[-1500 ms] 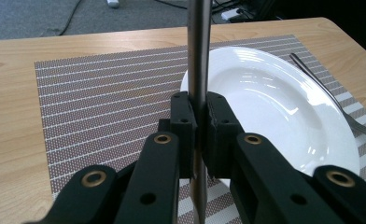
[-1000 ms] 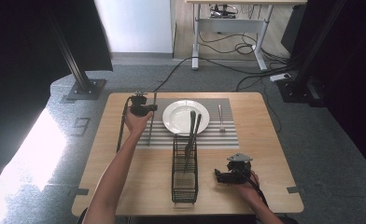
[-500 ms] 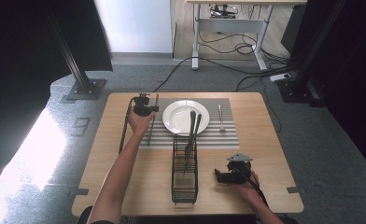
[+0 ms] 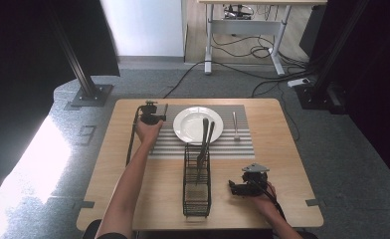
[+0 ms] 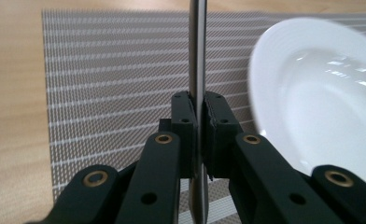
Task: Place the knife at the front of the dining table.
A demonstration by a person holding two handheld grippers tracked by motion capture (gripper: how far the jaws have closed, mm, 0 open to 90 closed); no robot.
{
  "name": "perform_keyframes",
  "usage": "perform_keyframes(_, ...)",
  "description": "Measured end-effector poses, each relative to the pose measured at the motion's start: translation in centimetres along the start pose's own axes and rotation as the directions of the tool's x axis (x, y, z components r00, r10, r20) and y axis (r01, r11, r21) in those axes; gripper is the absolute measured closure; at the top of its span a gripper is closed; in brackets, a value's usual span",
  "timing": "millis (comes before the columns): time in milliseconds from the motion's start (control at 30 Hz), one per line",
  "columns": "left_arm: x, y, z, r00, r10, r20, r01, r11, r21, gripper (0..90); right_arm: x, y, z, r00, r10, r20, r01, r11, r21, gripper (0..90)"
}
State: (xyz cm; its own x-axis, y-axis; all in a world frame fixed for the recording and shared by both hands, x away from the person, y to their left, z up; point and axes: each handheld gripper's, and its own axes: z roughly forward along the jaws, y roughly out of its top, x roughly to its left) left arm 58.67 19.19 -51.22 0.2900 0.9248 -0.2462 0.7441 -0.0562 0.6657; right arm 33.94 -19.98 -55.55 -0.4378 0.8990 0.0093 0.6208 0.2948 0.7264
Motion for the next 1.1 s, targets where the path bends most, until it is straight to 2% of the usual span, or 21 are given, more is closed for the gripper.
perform_keyframes(367,0.6,-0.8,1.7,0.9997,-0.015,-0.017,0.016,0.9992,0.037,83.9,0.0,0.0,0.0,1.0,0.0,0.0,0.0,1.0,0.0,5.8)
perform_keyframes(667,0.5,-0.9,2.0,0.9991,-0.012,-0.041,0.014,0.9989,0.045,83.9,0.0,0.0,0.0,1.0,0.0,-0.001,0.0,1.0,0.0,5.9)
perform_keyframes(867,0.0,-0.9,2.1,0.9971,0.025,-0.072,-0.021,0.9982,0.055,83.7,0.0,0.0,0.0,1.0,-0.002,0.0,0.002,1.0,0.0,6.1)
perform_keyframes(1100,-0.2,-1.0,2.2,0.995,0.053,-0.085,-0.049,0.9973,0.054,82.7,0.0,0.0,0.0,1.0,-0.003,-0.001,0.003,1.0,-0.001,6.3)
